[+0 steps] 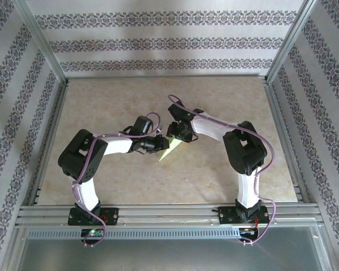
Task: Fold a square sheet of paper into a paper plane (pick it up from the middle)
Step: Turn over a paper plane at the center of the table.
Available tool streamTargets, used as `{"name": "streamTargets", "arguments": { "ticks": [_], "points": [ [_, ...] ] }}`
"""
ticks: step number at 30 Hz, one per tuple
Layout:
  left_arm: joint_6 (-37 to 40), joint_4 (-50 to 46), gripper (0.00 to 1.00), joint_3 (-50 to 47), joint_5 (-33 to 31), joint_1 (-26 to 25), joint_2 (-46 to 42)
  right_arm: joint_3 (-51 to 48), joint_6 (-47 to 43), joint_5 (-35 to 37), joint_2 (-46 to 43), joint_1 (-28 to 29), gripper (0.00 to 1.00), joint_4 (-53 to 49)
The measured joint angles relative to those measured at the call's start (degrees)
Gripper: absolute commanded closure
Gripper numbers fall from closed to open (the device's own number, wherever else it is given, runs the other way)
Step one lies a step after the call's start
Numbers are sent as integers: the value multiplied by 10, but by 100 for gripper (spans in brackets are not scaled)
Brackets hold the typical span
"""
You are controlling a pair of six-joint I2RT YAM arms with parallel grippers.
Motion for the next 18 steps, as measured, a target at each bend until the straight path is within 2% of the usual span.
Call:
{"name": "streamTargets", "arguments": {
  "ticks": [18],
  "points": [
    [-36,42,84,-20,1,-6,0,-21,30,2,6,2,42,-2]
  ]
}}
